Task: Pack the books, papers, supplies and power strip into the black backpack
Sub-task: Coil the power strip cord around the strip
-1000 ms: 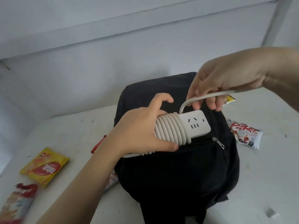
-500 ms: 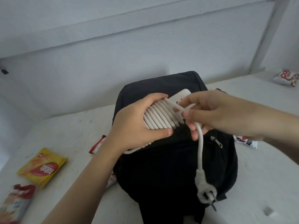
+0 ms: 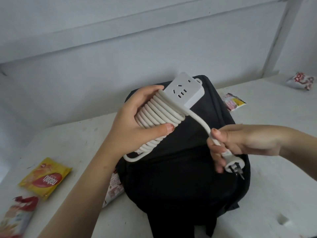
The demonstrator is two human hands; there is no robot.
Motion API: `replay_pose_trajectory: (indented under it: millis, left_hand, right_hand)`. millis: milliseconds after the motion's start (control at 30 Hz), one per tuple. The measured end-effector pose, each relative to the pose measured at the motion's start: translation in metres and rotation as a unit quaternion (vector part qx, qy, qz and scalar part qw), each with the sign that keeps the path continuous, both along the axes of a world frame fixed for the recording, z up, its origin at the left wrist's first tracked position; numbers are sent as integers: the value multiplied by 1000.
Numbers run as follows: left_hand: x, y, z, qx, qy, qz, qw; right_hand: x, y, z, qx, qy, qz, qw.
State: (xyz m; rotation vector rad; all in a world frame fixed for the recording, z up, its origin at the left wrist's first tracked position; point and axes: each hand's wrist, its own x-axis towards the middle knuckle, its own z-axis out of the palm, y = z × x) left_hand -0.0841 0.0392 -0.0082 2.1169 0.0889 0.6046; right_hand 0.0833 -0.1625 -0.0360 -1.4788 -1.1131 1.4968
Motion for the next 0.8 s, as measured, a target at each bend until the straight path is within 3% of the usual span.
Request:
replay_pose_trajectory:
  millis: [67, 200, 533, 800]
  left_hand:
    - [-2, 1, 3, -4, -1, -28, 1000]
    - [-8, -2, 8, 32, 37, -88, 995]
    - [-5, -23, 12, 143, 102, -145, 974]
    - [-2, -29, 7, 335, 150, -106, 924]
  right_hand:
    - [12, -1, 0, -29, 18, 12, 999]
    - [33, 1, 17, -89, -32, 0, 995]
    - [37, 33, 56, -241, -233, 48, 941]
    - [22, 53, 89, -158, -298, -29, 941]
